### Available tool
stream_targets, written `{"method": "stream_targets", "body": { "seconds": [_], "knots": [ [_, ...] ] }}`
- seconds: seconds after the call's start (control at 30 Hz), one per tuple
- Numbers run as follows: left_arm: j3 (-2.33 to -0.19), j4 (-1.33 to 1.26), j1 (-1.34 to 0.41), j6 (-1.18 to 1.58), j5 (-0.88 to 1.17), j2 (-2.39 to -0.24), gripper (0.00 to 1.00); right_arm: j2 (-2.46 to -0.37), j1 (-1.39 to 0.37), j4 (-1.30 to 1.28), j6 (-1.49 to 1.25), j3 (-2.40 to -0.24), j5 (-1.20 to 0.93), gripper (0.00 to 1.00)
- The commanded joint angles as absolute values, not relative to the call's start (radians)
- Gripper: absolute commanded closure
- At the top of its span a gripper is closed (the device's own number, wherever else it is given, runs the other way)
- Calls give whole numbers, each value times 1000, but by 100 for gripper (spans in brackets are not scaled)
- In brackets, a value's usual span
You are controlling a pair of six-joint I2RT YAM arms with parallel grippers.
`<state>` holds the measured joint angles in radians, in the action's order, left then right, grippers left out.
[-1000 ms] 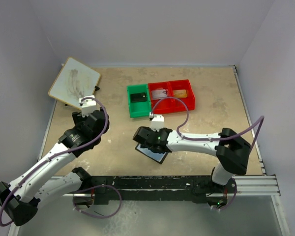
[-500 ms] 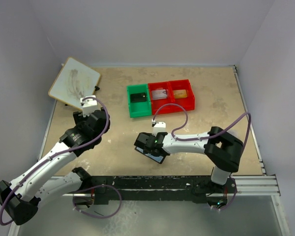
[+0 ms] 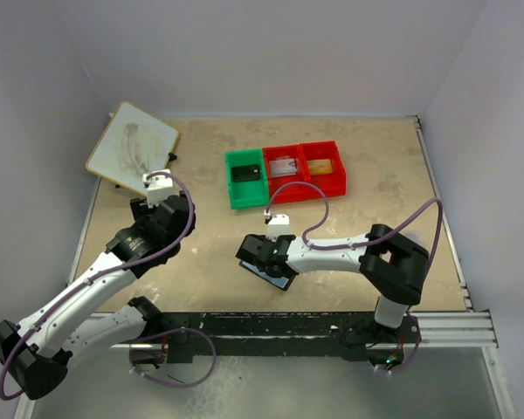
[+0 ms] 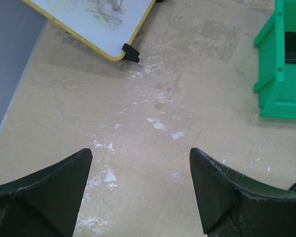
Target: Take the credit cards out of the card holder
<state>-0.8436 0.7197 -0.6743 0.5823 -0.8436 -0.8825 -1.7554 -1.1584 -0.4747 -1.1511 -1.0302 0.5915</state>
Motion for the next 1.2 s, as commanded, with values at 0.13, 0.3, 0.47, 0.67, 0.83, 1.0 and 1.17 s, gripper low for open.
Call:
{"method": "stream_targets", "body": {
  "seconds": [0.13,0.3,0.47,0.67,0.83,1.0,1.17],
  "knots": [
    [-879,695,-670,574,-847,-877,22,-1783,-1154,-351,-1037,-1001,552,53],
    [-879,695,-670,576,-850,-871,22,-1676,-1153,-48,-673,-853,450,53],
    [-877,691,-670,574,-846,-877,22,-1581,-1154,8,-531,-776,387,50],
    [-878,692,-670,575,-846,-885,22,-1471,-1152,-26,-481,-809,412,22],
    [-879,693,-670,582,-845,-880,22,-1345,-1152,-72,-476,-846,522,18],
    [-879,687,-670,593,-848,-861,20,-1230,-1129,-93,-469,-856,734,12],
    [-867,666,-670,606,-872,-832,20,-1094,-983,30,-401,-806,738,5]
  ]
}}
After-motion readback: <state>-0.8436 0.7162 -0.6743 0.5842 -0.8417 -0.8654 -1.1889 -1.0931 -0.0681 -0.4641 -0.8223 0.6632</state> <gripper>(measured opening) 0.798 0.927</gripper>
